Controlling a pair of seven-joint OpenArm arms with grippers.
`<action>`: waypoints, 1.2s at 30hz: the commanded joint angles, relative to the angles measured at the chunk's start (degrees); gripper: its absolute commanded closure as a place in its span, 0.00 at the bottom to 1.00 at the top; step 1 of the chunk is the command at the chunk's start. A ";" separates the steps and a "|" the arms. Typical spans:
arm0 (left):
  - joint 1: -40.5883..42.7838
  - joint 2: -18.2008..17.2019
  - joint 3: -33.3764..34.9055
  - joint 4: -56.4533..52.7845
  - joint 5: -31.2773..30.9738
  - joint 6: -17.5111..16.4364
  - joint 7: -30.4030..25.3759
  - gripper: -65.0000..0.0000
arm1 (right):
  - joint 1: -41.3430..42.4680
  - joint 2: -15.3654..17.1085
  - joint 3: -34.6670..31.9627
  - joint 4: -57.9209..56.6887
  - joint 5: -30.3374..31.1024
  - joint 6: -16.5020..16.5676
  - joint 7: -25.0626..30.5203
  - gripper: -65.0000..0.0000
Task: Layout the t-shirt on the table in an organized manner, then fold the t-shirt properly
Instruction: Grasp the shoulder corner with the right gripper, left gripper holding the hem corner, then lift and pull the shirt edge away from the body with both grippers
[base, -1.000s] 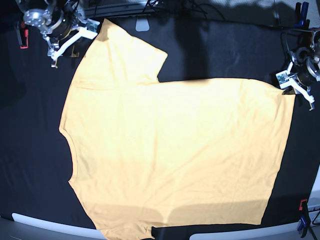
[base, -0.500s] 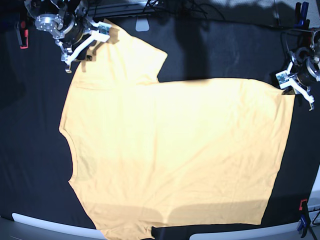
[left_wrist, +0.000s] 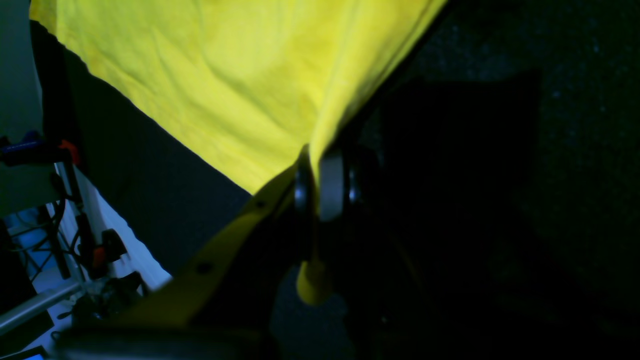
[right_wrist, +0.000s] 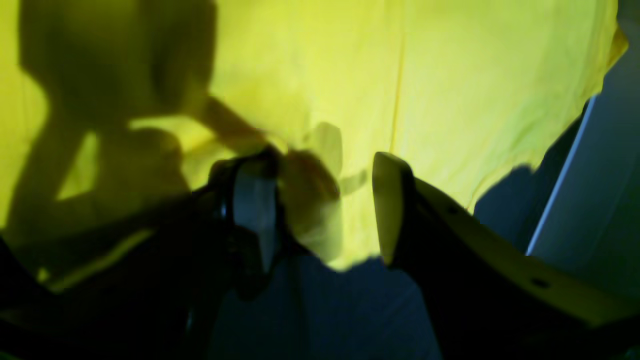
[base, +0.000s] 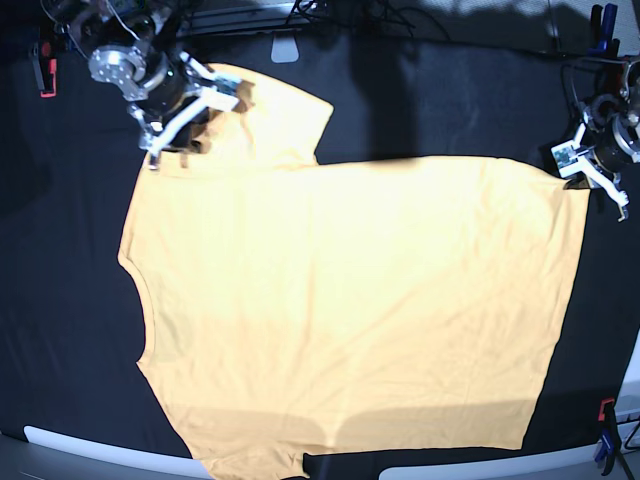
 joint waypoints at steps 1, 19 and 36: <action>-0.33 -1.14 -0.28 0.35 -0.44 -0.24 -0.42 1.00 | 0.15 0.63 0.07 0.46 1.22 -0.20 0.35 0.54; 0.79 -1.64 -0.33 0.81 -2.29 -0.24 -0.46 1.00 | -0.85 2.69 0.07 1.97 4.92 -2.97 -1.16 1.00; 17.94 -7.80 -0.50 11.65 -10.32 -0.24 1.27 1.00 | -26.95 8.57 12.35 16.06 6.03 -4.11 -5.49 1.00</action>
